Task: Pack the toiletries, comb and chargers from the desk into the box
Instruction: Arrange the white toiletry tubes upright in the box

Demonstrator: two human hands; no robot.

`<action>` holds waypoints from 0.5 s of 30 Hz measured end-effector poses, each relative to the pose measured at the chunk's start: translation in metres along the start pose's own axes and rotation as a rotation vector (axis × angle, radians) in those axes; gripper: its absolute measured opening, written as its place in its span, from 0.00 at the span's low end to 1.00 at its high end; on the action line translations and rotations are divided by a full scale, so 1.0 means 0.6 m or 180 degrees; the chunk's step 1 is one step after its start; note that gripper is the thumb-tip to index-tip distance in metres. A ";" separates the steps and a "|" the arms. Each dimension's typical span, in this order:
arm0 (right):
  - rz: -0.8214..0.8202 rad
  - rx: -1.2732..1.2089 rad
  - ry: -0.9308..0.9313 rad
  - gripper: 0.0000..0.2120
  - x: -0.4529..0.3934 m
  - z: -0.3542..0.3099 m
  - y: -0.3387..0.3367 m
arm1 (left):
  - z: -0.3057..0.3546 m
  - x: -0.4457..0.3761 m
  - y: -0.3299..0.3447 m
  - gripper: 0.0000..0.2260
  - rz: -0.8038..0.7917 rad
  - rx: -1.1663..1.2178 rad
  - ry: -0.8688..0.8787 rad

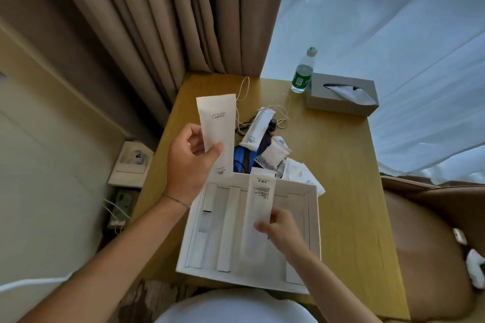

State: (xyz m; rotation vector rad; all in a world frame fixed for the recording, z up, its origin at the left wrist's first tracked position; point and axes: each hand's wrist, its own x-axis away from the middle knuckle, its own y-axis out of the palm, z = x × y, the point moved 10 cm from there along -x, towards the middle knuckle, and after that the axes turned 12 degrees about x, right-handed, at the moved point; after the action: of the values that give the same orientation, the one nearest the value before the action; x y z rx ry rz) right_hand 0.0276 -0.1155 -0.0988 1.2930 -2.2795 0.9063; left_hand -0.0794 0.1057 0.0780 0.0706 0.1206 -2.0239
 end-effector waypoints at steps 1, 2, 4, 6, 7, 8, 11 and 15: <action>-0.0021 0.0072 0.0104 0.11 -0.004 0.013 0.012 | 0.001 0.002 -0.009 0.14 0.0039 0.0047 -0.0003; -0.0046 0.0127 0.0210 0.12 -0.008 0.026 0.023 | 0.002 0.004 -0.017 0.14 0.0078 0.0084 -0.0007; -0.0119 0.0206 0.0397 0.11 -0.015 0.053 0.041 | 0.003 0.009 -0.032 0.14 0.0132 0.0157 -0.0024; -0.0185 0.0265 0.0560 0.10 -0.024 0.077 0.055 | 0.000 0.015 -0.045 0.13 0.0163 0.0256 -0.0064; -0.0219 0.0270 0.0618 0.09 -0.027 0.085 0.060 | -0.002 0.017 -0.052 0.13 0.0189 0.0308 -0.0095; -0.0245 0.0274 0.0662 0.09 -0.030 0.090 0.064 | -0.006 0.020 -0.058 0.13 0.0216 0.0356 -0.0127; -0.0225 0.0299 0.0783 0.10 -0.044 0.099 0.068 | -0.018 0.029 -0.070 0.12 0.0229 0.0465 -0.0255; -0.0191 0.0419 0.0929 0.13 -0.057 0.105 0.075 | -0.038 0.048 -0.075 0.13 0.0175 0.0537 -0.0494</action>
State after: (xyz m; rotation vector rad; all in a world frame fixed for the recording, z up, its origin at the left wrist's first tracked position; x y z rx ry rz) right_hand 0.0065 -0.1206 -0.1806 1.1860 -1.9756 1.1573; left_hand -0.1324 0.1022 0.0549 0.0228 -0.1489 -1.9732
